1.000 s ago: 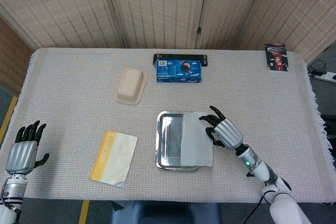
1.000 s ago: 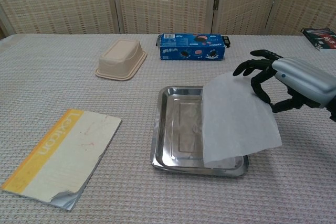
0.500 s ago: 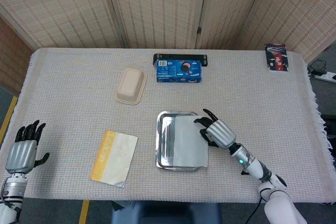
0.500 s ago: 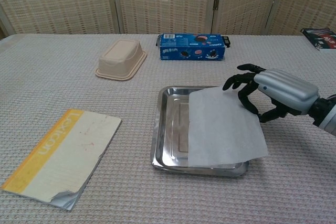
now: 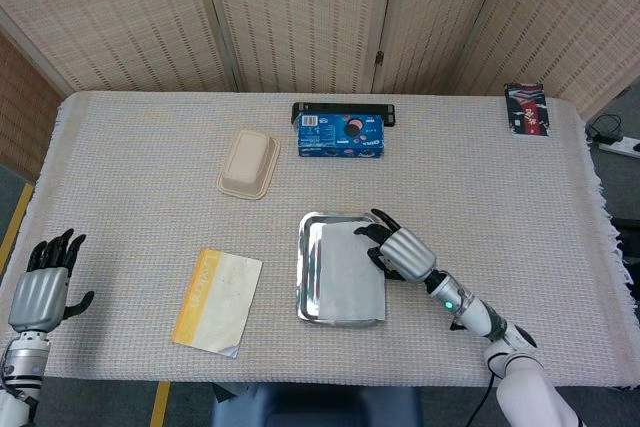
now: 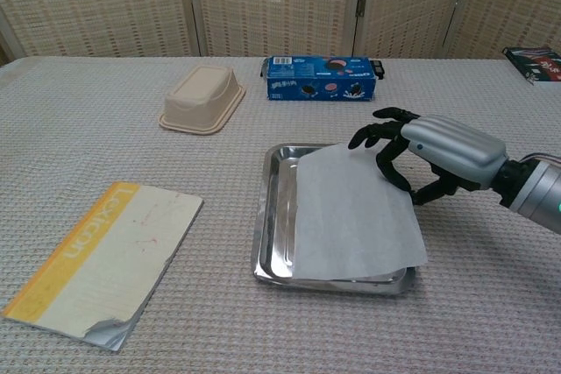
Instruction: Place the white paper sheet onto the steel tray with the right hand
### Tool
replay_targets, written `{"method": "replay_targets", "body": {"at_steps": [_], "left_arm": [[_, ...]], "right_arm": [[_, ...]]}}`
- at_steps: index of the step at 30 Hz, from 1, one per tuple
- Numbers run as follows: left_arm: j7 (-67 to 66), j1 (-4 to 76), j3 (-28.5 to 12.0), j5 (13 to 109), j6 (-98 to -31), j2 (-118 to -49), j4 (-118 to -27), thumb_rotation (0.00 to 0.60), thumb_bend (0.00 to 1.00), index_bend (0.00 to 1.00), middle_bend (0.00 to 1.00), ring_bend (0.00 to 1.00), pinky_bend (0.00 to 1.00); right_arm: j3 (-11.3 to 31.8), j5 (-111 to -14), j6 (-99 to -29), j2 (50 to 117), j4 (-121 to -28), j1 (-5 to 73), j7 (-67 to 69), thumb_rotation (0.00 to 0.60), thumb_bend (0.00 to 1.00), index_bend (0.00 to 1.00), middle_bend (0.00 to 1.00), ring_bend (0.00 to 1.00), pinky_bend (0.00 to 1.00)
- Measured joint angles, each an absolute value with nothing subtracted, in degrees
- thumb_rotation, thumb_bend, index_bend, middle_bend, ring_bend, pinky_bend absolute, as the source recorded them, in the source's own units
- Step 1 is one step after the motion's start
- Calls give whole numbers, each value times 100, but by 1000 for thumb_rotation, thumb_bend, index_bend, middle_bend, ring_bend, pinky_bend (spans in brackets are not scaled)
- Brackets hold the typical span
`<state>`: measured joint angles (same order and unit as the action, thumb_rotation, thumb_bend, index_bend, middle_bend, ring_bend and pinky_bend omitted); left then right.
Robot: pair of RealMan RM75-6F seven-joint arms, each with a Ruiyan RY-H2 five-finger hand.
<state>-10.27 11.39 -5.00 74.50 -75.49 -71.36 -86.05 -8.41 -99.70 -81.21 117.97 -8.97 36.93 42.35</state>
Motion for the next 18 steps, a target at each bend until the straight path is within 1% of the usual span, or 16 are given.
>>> {"method": "replay_targets", "body": {"at_steps": [2,7,14,18], "left_arm": [[-948,1126,-483,7502,-7564,-7094,-8653,600,338,0,0,0,0],[-811,1107,-485,7489,-7551,-7006,-8702,600,339,0,0,0,0],[-751,1093,-468,7561,-7590,-6971,-8767,600,339,0,0,0,0],[-707,1096,-475,7563,-7583,-6950,-8784,600,339,0,0,0,0]], "right_arm": [[-813,-9947,-8125,11811,-902,3715,4167,600,633,637,226,230,0],[-793,-9925,-8093,11815,-932,3735,3991,600,633,601,196,158,0],[-718,-9837,-7897,11866,-1022,3744,3623,600,634,563,162,114,0],[-703,-9815,-7772,11871,-1091,3765,3524,600,634,504,130,44,0]]}}
